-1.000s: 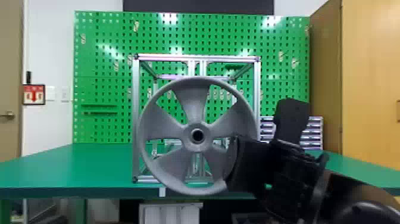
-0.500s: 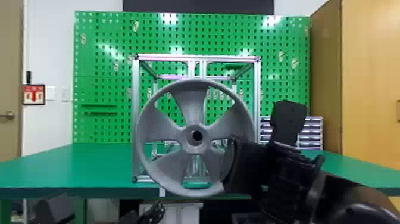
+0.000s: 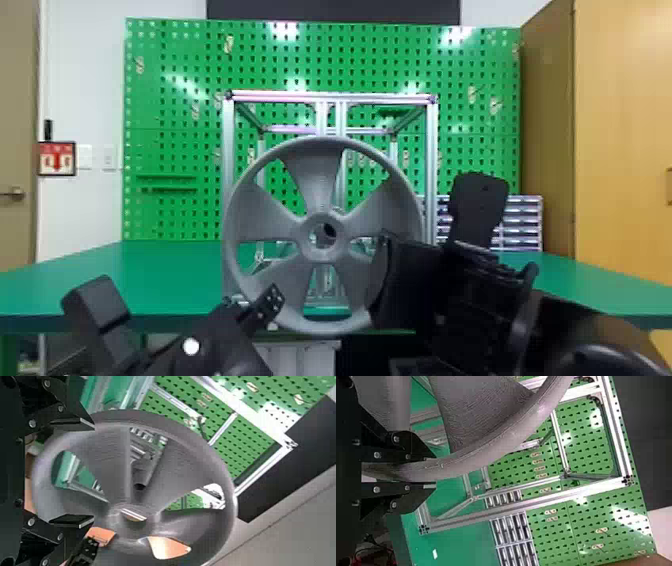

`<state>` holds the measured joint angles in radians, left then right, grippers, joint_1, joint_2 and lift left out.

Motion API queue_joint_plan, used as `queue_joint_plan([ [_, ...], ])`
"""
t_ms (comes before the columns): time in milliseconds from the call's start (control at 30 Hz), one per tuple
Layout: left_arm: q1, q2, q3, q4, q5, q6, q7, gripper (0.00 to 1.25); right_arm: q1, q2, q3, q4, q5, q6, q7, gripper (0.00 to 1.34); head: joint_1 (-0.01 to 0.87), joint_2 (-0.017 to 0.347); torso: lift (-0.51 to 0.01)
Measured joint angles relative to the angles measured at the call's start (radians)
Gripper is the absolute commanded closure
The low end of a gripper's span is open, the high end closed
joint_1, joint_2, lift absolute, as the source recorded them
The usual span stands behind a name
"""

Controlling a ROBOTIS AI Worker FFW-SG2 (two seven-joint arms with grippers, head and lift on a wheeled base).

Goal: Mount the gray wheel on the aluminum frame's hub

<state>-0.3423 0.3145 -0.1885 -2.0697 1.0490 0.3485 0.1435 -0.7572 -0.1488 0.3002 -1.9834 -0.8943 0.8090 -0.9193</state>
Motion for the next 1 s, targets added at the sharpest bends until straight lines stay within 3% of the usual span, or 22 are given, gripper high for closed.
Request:
queue_joint_plan([
  [633, -0.036, -0.001, 0.035, 0.003, -0.124, -0.034, 0.015, 0.43, 0.006, -0.003, 0.003, 0.000, -0.004, -0.015, 0.001, 1.22, -0.005, 0.006, -0.499],
  [1000, -0.075, -0.009, 0.030, 0.070, -0.166, -0.067, 0.019, 0.45, 0.007, -0.003, 0.014, 0.000, -0.011, -0.023, 0.011, 1.22, -0.005, 0.006, -0.499],
])
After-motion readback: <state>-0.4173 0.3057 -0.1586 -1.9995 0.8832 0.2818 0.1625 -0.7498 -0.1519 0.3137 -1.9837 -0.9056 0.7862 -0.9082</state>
